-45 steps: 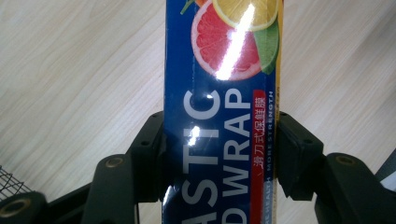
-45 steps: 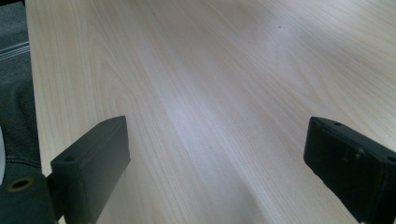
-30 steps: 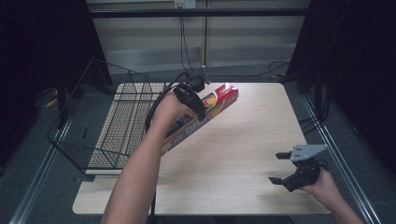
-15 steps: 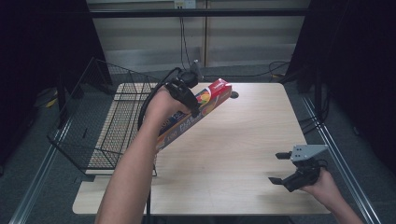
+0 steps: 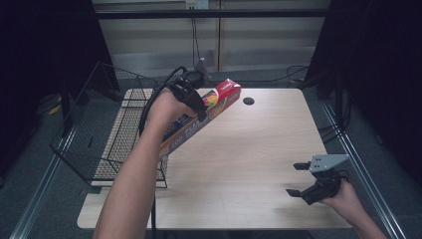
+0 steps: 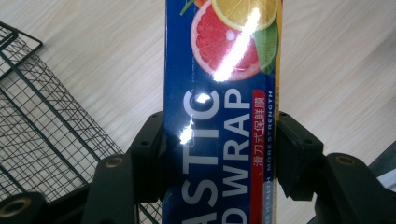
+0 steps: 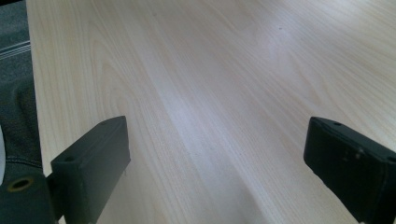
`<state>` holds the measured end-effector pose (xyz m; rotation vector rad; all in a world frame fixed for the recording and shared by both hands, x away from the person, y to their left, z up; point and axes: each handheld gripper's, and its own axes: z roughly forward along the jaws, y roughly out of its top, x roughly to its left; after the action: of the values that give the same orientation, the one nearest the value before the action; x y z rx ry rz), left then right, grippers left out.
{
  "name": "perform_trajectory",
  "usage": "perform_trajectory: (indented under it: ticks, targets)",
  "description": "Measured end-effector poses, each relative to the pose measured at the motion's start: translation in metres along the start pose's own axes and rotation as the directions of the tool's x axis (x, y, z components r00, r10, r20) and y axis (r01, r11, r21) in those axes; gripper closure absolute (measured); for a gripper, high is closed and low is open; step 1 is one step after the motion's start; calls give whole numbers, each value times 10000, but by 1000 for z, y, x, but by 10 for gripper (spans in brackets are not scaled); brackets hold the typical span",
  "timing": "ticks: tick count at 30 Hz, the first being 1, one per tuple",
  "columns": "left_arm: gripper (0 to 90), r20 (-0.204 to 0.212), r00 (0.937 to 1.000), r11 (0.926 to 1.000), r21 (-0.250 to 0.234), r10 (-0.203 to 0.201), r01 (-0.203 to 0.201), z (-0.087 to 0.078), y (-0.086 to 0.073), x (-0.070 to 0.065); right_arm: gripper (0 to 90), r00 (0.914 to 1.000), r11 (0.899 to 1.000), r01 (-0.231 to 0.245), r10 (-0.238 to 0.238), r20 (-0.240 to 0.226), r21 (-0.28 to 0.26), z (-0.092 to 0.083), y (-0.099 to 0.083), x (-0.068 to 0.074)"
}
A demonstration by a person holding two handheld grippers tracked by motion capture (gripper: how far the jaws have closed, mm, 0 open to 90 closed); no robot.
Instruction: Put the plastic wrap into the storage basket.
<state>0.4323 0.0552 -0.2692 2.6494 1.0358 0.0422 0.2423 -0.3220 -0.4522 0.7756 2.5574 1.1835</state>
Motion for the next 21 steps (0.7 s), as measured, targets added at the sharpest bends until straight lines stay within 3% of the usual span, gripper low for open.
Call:
perform_trajectory:
  ticks: [21]
  targets:
    - [443, -233, 9978, 9981, -69, -613, 611, -19, -14, 18, 70, 10000, 10000, 2, -2, 3, 13, 1, 1, 0]
